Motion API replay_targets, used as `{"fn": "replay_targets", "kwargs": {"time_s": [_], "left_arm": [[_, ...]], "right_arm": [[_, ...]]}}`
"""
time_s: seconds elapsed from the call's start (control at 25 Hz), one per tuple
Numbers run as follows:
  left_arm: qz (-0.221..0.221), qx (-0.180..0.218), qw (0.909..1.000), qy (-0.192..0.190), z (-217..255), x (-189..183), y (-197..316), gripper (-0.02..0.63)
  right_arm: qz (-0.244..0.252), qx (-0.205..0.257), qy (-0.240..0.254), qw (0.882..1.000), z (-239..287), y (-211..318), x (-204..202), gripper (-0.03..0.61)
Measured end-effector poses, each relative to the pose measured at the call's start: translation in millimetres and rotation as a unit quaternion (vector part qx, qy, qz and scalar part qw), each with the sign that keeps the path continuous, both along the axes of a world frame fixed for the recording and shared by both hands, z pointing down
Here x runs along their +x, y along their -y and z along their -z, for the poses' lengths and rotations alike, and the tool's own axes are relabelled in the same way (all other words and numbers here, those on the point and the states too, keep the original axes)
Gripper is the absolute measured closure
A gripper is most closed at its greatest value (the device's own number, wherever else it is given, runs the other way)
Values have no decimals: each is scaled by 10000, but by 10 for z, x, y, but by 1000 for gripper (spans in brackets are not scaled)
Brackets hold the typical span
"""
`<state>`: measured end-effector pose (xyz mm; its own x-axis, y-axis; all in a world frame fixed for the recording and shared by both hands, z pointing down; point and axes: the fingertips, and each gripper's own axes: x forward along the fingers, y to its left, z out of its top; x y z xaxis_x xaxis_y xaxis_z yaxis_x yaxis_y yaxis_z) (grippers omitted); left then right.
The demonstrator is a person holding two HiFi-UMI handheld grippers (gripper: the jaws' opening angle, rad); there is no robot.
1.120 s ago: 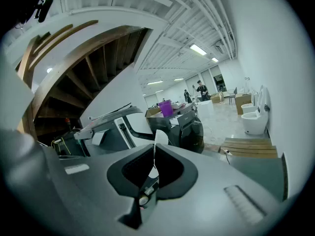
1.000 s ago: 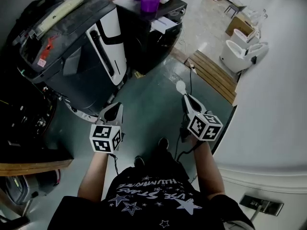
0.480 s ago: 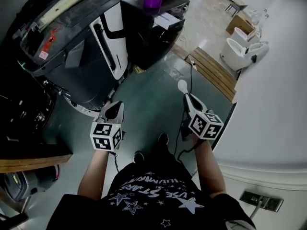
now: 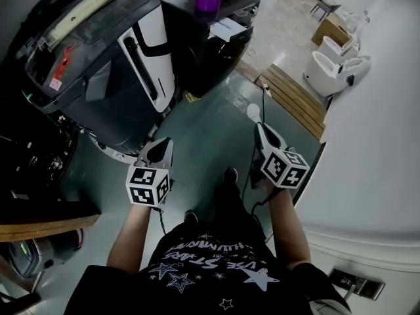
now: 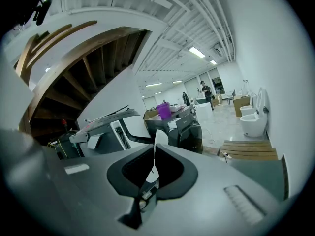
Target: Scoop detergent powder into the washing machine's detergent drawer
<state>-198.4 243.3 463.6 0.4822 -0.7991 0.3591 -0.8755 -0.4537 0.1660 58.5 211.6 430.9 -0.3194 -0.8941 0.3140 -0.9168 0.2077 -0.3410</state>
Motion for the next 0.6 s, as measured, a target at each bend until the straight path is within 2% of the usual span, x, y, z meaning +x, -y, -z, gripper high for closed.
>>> {"fn": "replay_targets", "kwargs": {"time_s": [0.28,0.6], "left_arm": [[199,-88,9996,157,-71,340,703,614],[366,-8,9993,126,92,1217,1891,612]], "right_arm": [[249,1,302,9992,-150,810,309,543],[564,121,508,9970,-45,2093,1095,543]]}}
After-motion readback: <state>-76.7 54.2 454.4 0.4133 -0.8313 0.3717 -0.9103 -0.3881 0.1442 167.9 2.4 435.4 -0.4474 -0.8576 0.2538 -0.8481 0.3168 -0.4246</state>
